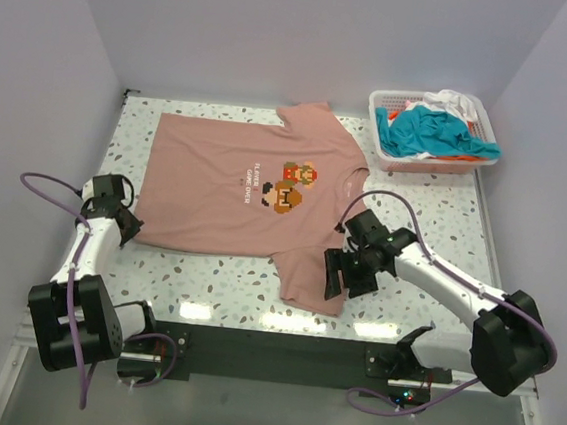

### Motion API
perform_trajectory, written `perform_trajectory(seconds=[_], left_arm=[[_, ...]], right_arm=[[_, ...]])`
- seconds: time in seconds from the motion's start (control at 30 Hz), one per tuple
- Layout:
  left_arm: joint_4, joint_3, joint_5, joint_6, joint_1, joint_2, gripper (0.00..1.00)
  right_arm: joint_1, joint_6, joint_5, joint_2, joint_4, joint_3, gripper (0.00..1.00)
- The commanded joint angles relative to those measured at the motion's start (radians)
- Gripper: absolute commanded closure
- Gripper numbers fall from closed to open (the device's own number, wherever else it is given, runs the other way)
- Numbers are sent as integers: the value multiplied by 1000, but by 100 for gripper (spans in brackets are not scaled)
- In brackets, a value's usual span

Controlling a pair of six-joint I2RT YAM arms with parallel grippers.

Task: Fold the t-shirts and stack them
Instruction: Fold the tshirt

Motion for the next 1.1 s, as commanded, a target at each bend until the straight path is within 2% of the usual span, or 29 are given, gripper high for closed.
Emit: perform_trajectory(seconds=[0.0,0.33,0.57,0.77,0.8,0.83,0.9,0.93,1.0,1.07], left_arm=[[47,44,7,45,10,-16,100],[50,46,16,75,10,-21,100],[42,52,13,95,8,-21,100],[35,52,14,106,10,-25,100],[33,52,13,108,8,-27,100],[32,52,13,112,10,-30,100],[30,49,13,115,10,-30,100],[30,47,13,115,10,-33,100],[30,41,13,115,10,-38,100],[30,37,13,111,8,-45,100]], right_arm=[[27,87,9,-33,16,-50,32],[59,181,-37,-31,141,-179,44],[71,217,-49,-7,220,-211,51],[93,240,-15,28,223,-211,59],[94,247,-11,28,220,-211,61],[97,248,-5,25,216,-208,70],[99,257,15,16,188,-207,78],[99,260,18,6,179,-205,87],[99,265,17,-7,158,-205,91],[100,263,2,-25,127,-194,100]])
